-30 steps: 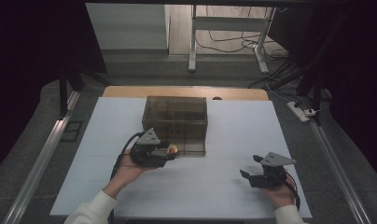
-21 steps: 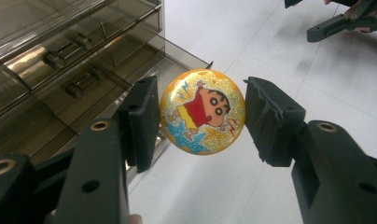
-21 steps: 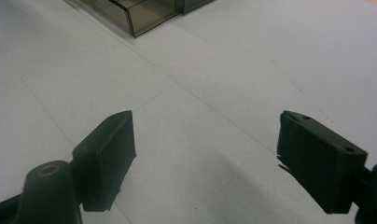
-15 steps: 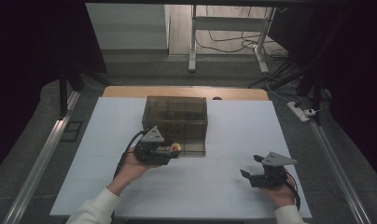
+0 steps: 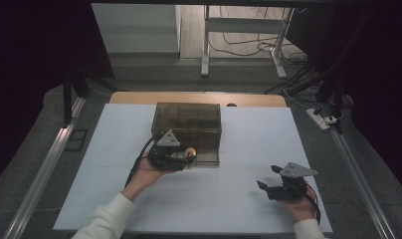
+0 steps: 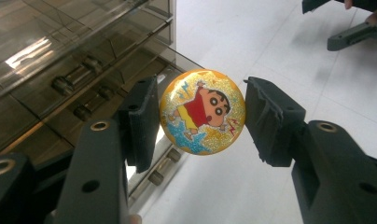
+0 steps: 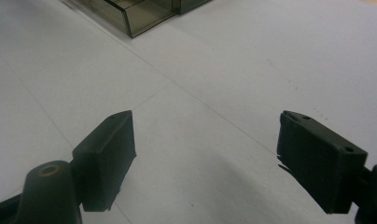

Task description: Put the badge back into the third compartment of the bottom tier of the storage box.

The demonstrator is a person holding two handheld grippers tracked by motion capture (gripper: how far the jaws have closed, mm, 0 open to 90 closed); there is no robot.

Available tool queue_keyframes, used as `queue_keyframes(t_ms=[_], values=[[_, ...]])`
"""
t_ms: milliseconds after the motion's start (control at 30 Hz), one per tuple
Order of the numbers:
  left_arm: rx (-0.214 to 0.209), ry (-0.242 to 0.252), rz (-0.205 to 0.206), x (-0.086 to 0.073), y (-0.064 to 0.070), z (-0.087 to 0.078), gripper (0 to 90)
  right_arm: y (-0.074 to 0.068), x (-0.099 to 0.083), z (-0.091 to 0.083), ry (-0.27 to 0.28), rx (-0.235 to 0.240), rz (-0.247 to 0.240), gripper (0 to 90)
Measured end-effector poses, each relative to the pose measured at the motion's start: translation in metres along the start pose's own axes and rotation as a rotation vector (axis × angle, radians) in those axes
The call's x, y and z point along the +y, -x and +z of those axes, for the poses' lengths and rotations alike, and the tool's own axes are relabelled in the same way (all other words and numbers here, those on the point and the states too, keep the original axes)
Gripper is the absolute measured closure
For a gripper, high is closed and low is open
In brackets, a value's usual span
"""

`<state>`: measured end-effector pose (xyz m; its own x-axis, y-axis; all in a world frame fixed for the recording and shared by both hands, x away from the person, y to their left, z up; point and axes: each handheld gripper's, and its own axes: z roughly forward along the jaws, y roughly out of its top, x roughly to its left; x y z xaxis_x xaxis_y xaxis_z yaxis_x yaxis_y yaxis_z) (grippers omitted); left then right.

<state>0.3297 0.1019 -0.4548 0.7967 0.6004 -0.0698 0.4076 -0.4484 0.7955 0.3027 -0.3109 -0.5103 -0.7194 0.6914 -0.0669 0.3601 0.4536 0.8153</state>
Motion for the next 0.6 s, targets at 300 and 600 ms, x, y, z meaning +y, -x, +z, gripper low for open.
queue_keyframes(t_ms=[300,600], values=[[0.009,-0.007,0.011,0.007,0.000,0.007,46.2,0.000,0.000,0.001,0.002,0.004,0.000,19.1],[0.015,-0.019,0.016,0.013,0.000,0.020,46.2,0.000,0.000,0.001,-0.001,0.002,-0.002,19.5]])
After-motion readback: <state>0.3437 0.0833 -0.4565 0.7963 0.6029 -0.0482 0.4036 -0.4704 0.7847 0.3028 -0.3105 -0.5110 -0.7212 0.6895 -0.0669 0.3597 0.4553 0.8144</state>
